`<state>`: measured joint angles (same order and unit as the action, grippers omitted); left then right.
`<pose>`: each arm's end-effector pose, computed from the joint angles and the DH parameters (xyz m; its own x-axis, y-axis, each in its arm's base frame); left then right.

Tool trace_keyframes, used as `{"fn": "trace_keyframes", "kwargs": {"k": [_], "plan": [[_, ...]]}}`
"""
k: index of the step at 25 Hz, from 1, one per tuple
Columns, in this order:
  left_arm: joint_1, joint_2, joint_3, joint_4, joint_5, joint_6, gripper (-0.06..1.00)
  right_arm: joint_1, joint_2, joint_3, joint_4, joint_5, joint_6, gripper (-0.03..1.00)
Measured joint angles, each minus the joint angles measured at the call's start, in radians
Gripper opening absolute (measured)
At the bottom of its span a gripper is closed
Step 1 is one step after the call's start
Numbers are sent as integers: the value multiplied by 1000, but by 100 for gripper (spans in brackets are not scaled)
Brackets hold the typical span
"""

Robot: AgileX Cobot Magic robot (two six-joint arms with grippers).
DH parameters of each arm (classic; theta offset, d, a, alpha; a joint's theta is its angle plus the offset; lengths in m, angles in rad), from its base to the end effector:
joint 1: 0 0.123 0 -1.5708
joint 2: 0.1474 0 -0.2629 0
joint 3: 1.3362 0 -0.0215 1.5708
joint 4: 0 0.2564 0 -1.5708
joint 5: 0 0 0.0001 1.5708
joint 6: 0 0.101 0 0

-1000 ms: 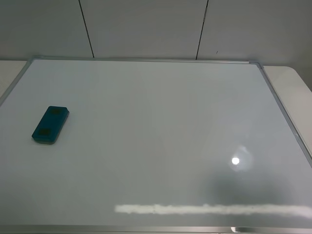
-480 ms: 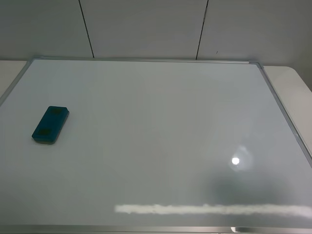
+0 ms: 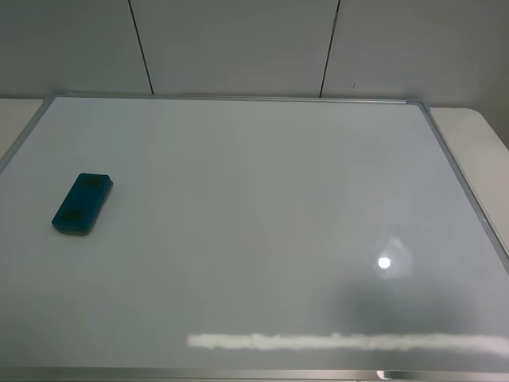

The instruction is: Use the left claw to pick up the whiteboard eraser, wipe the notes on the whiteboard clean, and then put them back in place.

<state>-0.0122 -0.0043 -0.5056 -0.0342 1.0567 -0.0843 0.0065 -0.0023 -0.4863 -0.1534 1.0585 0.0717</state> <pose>0.0301 -0.0034 0.2776 -0.4450 -0.0955 -0.8904 -0.0061 0.9946 -0.1036 0.0322 -0.0133 0.2726 -0.4601 -0.0069 -0.8878 0.1100 0.9918 -0.0647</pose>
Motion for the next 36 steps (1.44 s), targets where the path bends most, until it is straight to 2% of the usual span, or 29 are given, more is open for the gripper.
{"fn": "trace_keyframes", "kwargs": {"k": [6, 17, 23, 26, 29, 33, 36], "plan": [[0, 0, 0, -15, 0, 84, 99, 0, 0, 0, 0, 0, 0, 99], [2, 0, 0, -39, 0, 130, 99, 0, 0, 0, 0, 0, 0, 99], [97, 0, 0, -103, 0, 217, 99, 0, 0, 0, 0, 0, 0, 99], [108, 0, 0, -135, 0, 257, 99, 0, 0, 0, 0, 0, 0, 99], [109, 0, 0, -126, 0, 241, 99, 0, 0, 0, 0, 0, 0, 99], [109, 0, 0, -54, 0, 150, 99, 0, 0, 0, 0, 0, 0, 99], [109, 0, 0, -36, 0, 126, 99, 0, 0, 0, 0, 0, 0, 99]]}}
